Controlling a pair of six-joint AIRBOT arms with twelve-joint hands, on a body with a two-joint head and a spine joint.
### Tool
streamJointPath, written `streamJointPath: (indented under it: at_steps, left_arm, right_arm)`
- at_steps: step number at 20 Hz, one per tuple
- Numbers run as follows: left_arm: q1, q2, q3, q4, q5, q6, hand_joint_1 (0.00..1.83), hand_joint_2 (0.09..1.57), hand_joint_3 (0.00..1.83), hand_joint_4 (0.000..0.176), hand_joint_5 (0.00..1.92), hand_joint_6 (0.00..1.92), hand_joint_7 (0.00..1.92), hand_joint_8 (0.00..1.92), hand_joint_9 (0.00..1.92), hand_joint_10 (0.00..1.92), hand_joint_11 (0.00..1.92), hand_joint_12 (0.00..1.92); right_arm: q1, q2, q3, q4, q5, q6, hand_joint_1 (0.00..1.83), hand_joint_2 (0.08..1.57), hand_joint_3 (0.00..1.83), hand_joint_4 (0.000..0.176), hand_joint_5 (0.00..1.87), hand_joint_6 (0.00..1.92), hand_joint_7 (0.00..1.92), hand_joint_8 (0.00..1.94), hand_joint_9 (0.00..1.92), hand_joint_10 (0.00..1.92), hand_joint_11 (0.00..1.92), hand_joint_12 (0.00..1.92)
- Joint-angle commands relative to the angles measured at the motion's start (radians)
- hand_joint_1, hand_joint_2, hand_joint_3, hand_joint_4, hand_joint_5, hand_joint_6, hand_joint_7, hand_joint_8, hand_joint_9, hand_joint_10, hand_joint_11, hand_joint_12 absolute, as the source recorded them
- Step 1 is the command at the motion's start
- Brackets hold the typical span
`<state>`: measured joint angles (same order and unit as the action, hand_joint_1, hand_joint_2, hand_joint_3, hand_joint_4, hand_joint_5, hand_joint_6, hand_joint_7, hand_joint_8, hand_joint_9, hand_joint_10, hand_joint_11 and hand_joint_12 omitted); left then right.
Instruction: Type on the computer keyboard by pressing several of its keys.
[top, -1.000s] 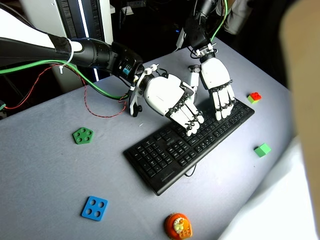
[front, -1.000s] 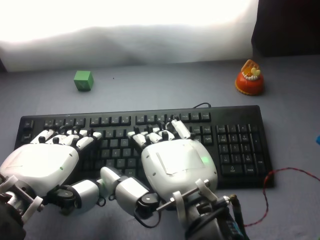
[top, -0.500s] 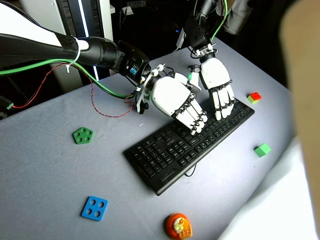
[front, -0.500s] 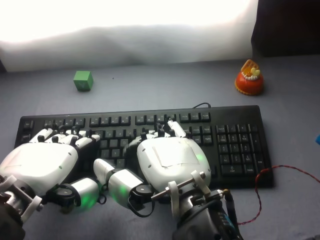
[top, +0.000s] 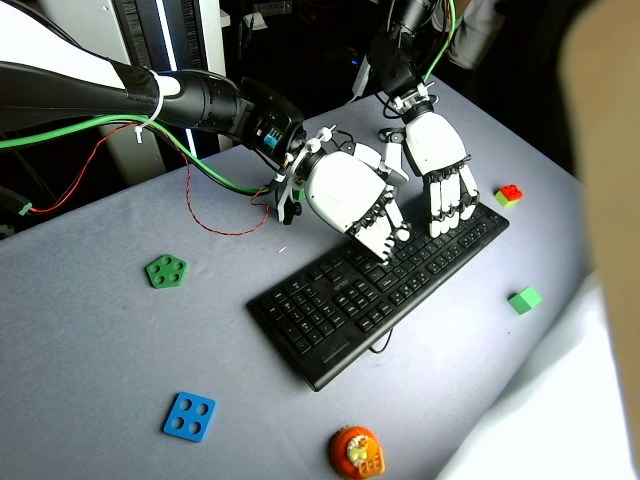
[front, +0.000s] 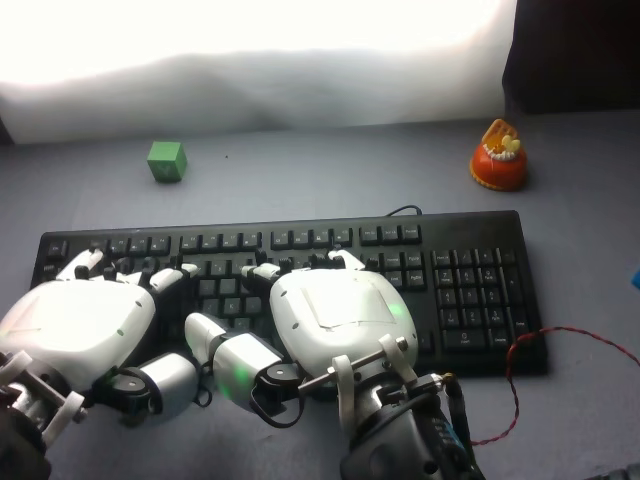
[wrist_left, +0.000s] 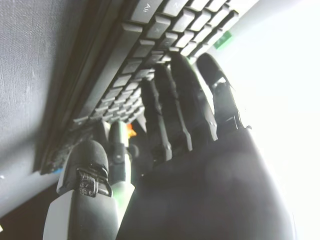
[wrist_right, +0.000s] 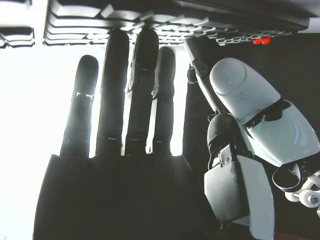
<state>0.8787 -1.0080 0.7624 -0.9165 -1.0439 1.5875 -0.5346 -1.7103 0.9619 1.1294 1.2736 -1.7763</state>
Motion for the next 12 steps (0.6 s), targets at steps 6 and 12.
streamJointPath:
  at_steps: [6, 12]
  left_arm:
    - [0.001, -0.001, 0.002, 0.017, -0.043, -0.008, 0.10, 1.30, 0.00, 0.000, 0.57, 0.10, 0.38, 0.01, 0.30, 0.00, 0.00, 0.95]
    - [-0.007, -0.001, 0.004, 0.017, -0.045, -0.008, 0.13, 1.30, 0.00, 0.000, 0.51, 0.00, 0.64, 0.03, 0.45, 0.05, 0.00, 0.85]
  right_arm:
    - [0.007, 0.001, -0.002, -0.074, 0.030, 0.006, 0.00, 1.21, 0.00, 0.000, 0.91, 0.15, 0.76, 0.02, 0.53, 0.06, 0.00, 1.38]
    - [0.008, 0.002, -0.002, -0.074, 0.032, 0.005, 0.00, 1.21, 0.00, 0.000, 0.68, 0.01, 0.92, 0.02, 0.78, 0.15, 0.00, 1.39]
